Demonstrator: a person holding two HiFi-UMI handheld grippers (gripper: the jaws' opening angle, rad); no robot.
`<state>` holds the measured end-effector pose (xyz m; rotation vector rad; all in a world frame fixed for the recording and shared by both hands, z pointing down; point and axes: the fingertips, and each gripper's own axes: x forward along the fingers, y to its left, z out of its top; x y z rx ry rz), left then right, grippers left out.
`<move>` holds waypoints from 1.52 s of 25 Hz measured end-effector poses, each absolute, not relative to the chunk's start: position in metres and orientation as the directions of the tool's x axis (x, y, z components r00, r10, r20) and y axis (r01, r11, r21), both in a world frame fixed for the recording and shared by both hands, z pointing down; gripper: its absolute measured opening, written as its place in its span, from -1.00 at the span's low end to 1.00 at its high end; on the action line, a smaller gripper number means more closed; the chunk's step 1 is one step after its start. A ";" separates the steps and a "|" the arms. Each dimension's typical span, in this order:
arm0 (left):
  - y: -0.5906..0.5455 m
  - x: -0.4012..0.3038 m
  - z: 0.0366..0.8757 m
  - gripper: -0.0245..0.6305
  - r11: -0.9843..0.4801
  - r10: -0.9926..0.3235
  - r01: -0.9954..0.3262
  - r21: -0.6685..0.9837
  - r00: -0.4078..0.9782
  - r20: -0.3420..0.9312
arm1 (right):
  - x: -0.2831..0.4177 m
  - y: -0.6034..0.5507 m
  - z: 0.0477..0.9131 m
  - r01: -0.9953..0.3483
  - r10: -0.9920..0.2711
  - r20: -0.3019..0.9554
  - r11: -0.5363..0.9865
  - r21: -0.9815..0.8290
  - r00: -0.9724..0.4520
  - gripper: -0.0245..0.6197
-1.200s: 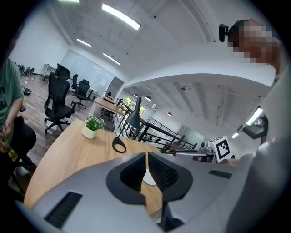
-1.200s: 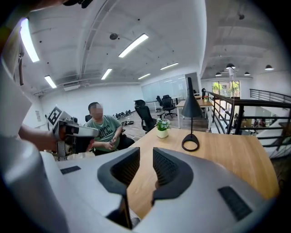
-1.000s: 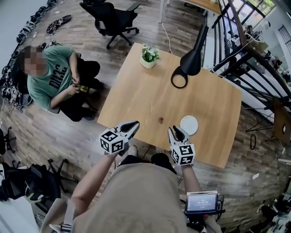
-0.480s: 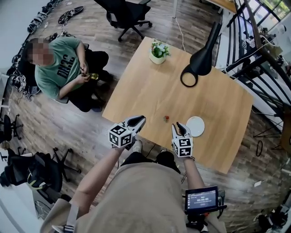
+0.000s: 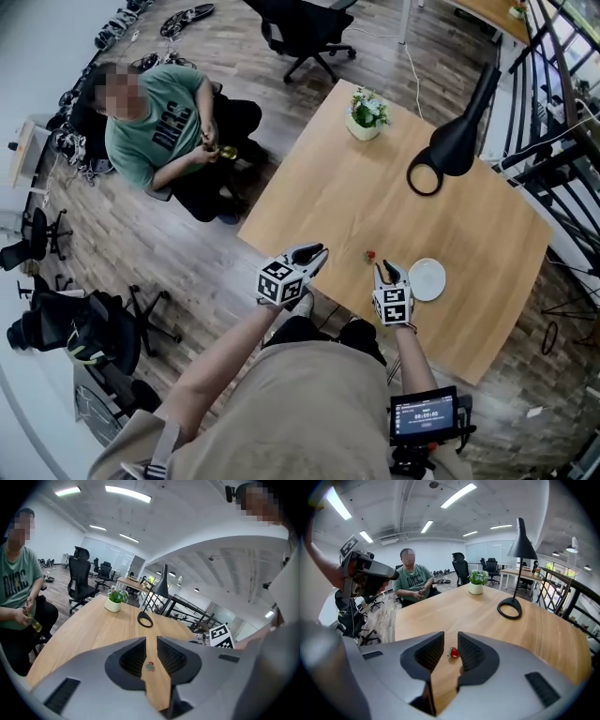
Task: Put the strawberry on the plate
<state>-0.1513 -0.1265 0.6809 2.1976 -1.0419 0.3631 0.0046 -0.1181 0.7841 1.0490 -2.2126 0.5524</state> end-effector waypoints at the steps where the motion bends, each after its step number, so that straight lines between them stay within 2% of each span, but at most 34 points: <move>1: -0.126 -0.152 0.684 -0.76 -0.456 -0.575 -0.768 0.449 0.640 0.510 | 0.001 -0.119 0.788 -0.789 -0.528 0.688 0.605 -0.106 -0.497 -0.70; 4: -0.126 -0.158 0.689 -0.76 -0.451 -0.571 -0.780 0.434 0.626 0.531 | -0.012 -0.122 0.800 -0.762 -0.501 0.690 0.637 -0.114 -0.522 -0.70; 6: -0.126 -0.159 0.693 -0.76 -0.446 -0.568 -0.784 0.431 0.620 0.541 | -0.017 -0.123 0.809 -0.744 -0.477 0.697 0.658 -0.120 -0.535 -0.59; 20: -0.124 -0.162 0.719 -0.75 -0.407 -0.551 -0.806 0.431 0.592 0.588 | -0.017 -0.126 0.853 -0.657 -0.382 0.782 0.752 -0.046 -0.493 -0.59; 22: -0.123 -0.161 0.721 -0.69 -0.404 -0.549 -0.804 0.436 0.594 0.588 | -0.017 -0.124 0.860 -0.637 -0.366 0.794 0.770 -0.034 -0.486 -0.59; 27: -0.119 -0.159 0.723 -0.69 -0.400 -0.549 -0.807 0.435 0.591 0.592 | -0.019 -0.122 0.880 -0.588 -0.322 0.818 0.809 -0.023 -0.476 -0.59; 29: -0.117 -0.160 0.722 -0.69 -0.398 -0.551 -0.810 0.431 0.586 0.594 | -0.023 -0.119 0.887 -0.558 -0.294 0.830 0.830 -0.024 -0.473 -0.41; 38: -0.109 -0.164 0.717 -0.68 -0.373 -0.574 -0.827 0.420 0.562 0.595 | -0.028 -0.121 0.908 -0.462 -0.263 0.846 0.887 0.023 -0.463 -0.40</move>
